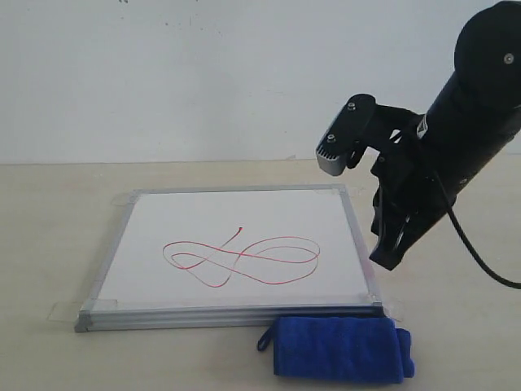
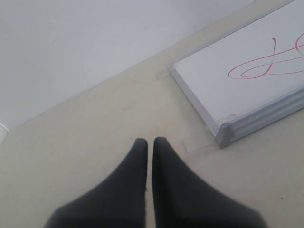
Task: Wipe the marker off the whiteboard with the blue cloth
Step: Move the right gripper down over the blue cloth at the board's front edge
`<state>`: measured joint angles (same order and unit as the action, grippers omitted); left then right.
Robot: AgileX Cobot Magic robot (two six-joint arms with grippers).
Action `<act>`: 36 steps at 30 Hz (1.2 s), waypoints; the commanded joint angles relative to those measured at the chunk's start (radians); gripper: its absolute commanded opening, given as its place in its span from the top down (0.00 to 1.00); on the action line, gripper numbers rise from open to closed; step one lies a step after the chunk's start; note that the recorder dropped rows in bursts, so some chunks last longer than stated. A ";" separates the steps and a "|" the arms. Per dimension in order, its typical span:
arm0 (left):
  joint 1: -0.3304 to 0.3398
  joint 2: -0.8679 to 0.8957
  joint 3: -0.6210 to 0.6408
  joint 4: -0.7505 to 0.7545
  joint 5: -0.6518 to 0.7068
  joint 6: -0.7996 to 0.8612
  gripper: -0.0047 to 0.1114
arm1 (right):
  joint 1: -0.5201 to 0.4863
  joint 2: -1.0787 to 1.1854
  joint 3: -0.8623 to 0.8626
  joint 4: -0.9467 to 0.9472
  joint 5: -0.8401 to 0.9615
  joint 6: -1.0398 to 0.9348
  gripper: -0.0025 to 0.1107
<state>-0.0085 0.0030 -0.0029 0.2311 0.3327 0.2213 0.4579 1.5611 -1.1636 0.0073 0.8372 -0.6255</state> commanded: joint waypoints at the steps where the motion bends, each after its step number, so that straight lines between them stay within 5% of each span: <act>1: -0.002 -0.003 0.003 -0.002 -0.003 0.005 0.93 | 0.003 -0.004 0.057 0.088 -0.116 -0.095 0.98; 10: -0.002 -0.003 0.003 -0.002 -0.003 0.005 0.93 | 0.003 -0.004 0.294 0.204 -0.299 -0.489 0.98; 18: -0.002 -0.003 0.003 -0.002 -0.003 0.005 0.93 | 0.003 -0.002 0.313 0.373 -0.001 -0.728 0.98; 25: -0.002 -0.003 0.003 -0.002 -0.003 0.005 0.93 | 0.003 -0.002 0.241 0.440 0.184 -0.518 0.98; 31: -0.002 -0.003 0.003 -0.002 -0.003 0.005 0.93 | 0.003 0.062 0.099 0.240 0.313 -0.168 0.98; 36: -0.002 -0.003 0.003 -0.002 -0.003 0.005 0.93 | 0.016 0.188 -0.039 0.174 0.377 -0.173 0.98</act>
<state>-0.0085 0.0030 -0.0029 0.2311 0.3327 0.2213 0.4615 1.7135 -1.1618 0.1937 1.2072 -0.8006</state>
